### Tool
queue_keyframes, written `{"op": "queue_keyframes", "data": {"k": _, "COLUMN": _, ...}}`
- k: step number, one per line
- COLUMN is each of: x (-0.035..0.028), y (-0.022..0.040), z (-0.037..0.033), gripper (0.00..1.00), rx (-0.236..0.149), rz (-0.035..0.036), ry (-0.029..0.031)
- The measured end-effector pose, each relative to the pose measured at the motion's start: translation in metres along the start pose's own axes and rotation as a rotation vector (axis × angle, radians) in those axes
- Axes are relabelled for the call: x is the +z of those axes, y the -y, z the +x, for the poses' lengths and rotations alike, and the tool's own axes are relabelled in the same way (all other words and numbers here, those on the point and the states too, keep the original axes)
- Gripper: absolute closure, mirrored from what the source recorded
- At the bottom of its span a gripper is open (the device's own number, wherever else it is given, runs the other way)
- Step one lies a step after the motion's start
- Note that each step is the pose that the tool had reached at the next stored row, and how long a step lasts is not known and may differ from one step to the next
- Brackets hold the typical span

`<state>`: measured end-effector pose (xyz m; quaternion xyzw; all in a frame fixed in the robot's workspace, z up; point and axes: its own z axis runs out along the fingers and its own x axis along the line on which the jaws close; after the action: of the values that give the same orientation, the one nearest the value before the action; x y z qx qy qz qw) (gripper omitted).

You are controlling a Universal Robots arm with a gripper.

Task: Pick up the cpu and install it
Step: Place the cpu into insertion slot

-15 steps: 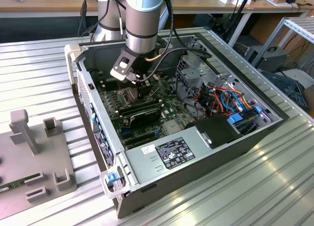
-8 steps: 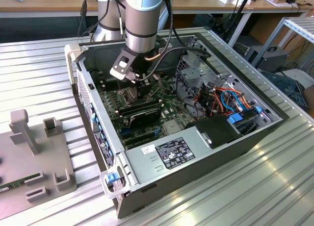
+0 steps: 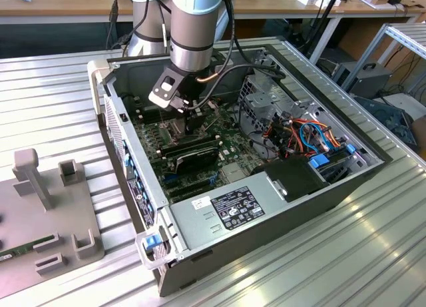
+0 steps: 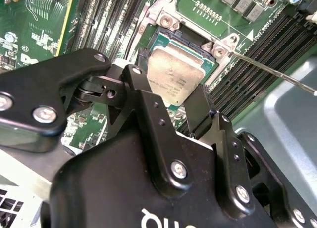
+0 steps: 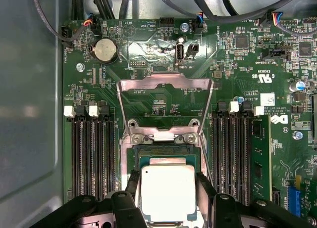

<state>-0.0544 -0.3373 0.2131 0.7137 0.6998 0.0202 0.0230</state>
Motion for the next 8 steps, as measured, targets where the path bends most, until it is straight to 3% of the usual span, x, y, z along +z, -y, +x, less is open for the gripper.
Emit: {"op": "queue_keyframes", "data": {"k": 8, "x": 0.0063, "y": -0.0010, "z": 0.0001, "gripper": 0.45, "rx": 0.000, "rz": 0.0001, "ry": -0.0034}}
